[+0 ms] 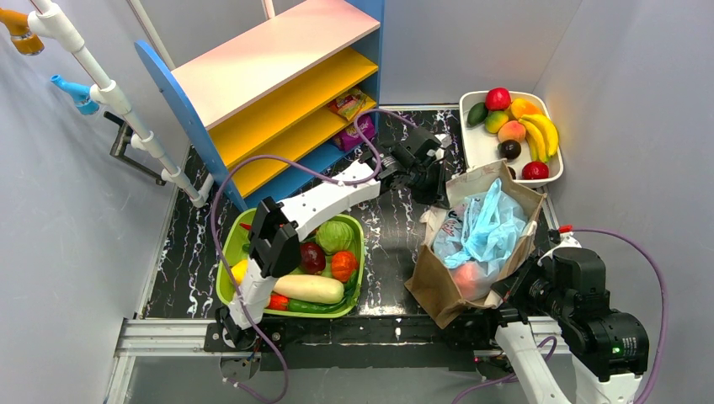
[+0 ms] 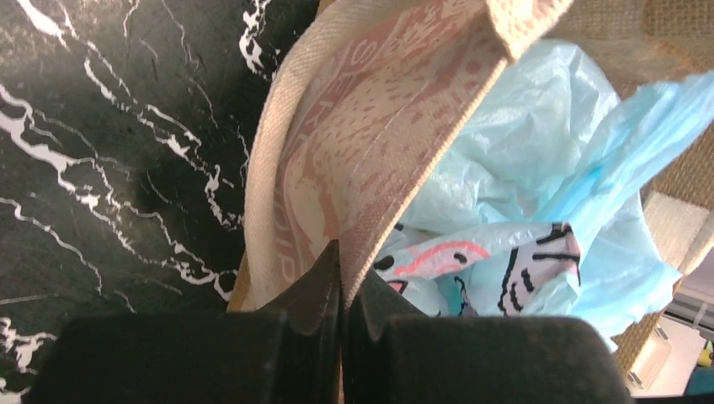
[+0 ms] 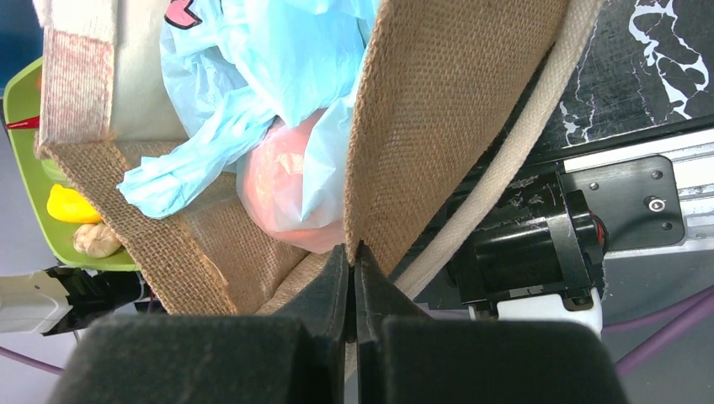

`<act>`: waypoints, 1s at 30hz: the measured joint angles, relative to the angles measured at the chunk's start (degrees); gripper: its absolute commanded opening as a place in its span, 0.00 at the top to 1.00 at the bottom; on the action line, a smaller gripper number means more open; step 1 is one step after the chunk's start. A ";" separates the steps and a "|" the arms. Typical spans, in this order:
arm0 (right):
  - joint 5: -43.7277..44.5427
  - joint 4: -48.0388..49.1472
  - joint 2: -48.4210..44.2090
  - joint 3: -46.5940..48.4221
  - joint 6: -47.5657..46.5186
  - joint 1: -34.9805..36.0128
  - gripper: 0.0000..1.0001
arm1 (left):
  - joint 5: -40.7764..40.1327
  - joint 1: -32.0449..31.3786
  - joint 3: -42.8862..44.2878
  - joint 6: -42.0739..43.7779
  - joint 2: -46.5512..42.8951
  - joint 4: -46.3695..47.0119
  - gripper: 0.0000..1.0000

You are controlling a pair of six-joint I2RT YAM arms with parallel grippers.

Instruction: Place the food into the grocery bag and tie it

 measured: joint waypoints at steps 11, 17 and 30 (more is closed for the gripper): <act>-1.53 -0.26 6.23 4.94 -1.33 0.00 0.99 | 0.20 -1.16 -15.28 -1.60 -17.42 1.01 1.00; -6.40 3.82 12.92 7.41 -5.07 0.07 0.99 | -1.03 -2.19 -18.21 -1.18 -23.87 -0.28 1.00; -25.44 19.39 16.72 5.49 -10.54 0.22 0.99 | -11.02 -8.70 -22.23 -4.87 -27.65 -0.37 1.00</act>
